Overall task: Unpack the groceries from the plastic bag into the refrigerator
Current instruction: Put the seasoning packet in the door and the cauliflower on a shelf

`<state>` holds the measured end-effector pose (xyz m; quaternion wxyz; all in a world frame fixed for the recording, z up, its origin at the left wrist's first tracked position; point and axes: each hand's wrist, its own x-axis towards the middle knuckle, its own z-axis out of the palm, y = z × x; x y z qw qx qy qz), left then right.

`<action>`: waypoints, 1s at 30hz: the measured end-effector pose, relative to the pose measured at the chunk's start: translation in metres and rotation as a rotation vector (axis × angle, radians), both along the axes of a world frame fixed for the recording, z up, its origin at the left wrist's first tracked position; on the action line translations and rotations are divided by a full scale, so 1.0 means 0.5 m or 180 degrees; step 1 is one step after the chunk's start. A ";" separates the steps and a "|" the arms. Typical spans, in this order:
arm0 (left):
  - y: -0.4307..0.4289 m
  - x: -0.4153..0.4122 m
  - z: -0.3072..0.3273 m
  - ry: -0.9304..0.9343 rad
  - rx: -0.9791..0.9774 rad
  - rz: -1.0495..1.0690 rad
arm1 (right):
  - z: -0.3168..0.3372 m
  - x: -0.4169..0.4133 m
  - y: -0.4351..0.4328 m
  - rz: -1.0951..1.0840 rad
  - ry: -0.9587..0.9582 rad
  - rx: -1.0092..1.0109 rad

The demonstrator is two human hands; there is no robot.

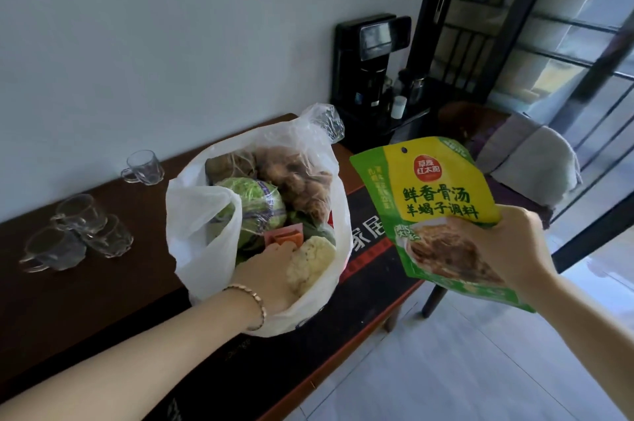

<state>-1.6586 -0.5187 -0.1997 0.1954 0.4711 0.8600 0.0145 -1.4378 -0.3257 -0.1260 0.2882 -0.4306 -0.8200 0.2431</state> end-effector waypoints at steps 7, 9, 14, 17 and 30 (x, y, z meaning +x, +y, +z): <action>-0.037 0.034 -0.026 0.0591 0.0831 -0.0032 | -0.007 -0.013 0.007 0.0187 -0.0029 -0.0058; -0.030 0.041 -0.024 0.0971 0.0695 -0.0215 | -0.004 -0.023 0.002 0.0246 -0.0017 -0.0084; 0.002 0.046 0.005 0.1356 -0.0030 -0.0137 | -0.010 -0.040 -0.012 0.0419 0.0064 -0.0168; 0.019 0.017 0.002 0.1052 0.0090 -0.0113 | -0.020 -0.038 -0.020 0.0522 0.0030 -0.0216; -0.011 -0.006 0.078 0.0802 0.0677 -0.0129 | -0.017 0.022 -0.015 0.0245 0.0167 -0.0388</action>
